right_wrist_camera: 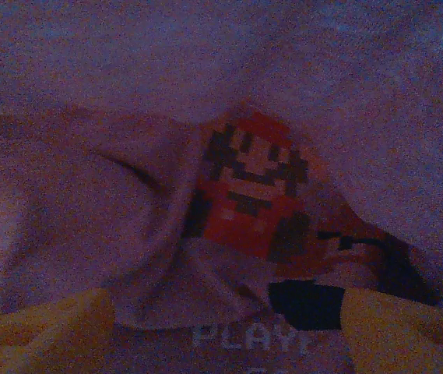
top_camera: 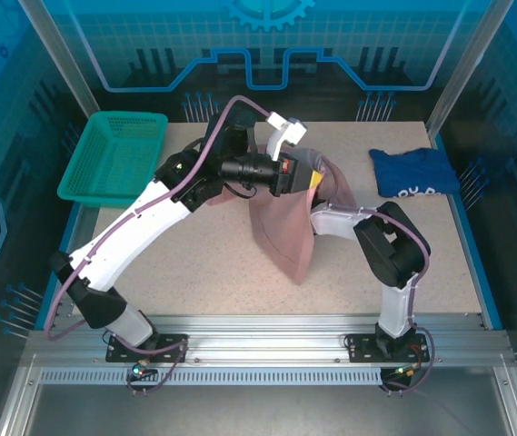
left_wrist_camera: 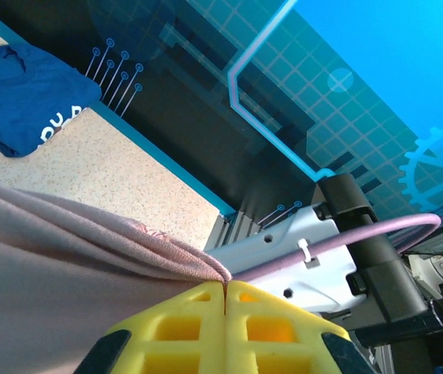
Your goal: Fold the inside-out t-shirt
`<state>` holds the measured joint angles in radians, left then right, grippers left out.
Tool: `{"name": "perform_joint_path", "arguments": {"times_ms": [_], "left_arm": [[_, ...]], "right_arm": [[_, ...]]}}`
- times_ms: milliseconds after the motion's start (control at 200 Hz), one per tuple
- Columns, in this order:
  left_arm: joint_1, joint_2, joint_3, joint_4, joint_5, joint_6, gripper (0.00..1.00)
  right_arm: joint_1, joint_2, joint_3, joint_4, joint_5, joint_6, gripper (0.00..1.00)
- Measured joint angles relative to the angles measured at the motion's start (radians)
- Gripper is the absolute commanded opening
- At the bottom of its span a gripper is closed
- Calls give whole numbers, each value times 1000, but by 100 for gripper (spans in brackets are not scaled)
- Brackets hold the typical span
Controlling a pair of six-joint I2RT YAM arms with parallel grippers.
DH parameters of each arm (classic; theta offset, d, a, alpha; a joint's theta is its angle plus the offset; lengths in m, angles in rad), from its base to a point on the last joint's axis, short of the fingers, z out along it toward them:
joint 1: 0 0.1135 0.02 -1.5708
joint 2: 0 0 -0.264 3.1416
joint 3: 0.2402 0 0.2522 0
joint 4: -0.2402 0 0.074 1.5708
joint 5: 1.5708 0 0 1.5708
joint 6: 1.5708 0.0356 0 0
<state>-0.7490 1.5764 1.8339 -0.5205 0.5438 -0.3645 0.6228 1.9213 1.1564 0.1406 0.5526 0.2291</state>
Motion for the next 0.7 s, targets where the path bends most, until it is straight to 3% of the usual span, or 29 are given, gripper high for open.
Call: {"name": "perform_joint_path", "arguments": {"times_ms": [85, 355, 550, 700], "left_arm": [[0, -3, 0, 0, 0, 0, 0], [0, -14, 13, 3, 1, -3, 0], [2, -19, 89, 2, 3, -3, 0], [3, -24, 147, 6, 11, -3, 0]], "right_arm": [[-16, 12, 33, -60, -25, 16, 87], [-14, 107, 231, -257, -76, 18, 89], [-22, 160, 286, -365, -97, 8, 98], [-23, 193, 338, -427, -111, -22, 99]]}}
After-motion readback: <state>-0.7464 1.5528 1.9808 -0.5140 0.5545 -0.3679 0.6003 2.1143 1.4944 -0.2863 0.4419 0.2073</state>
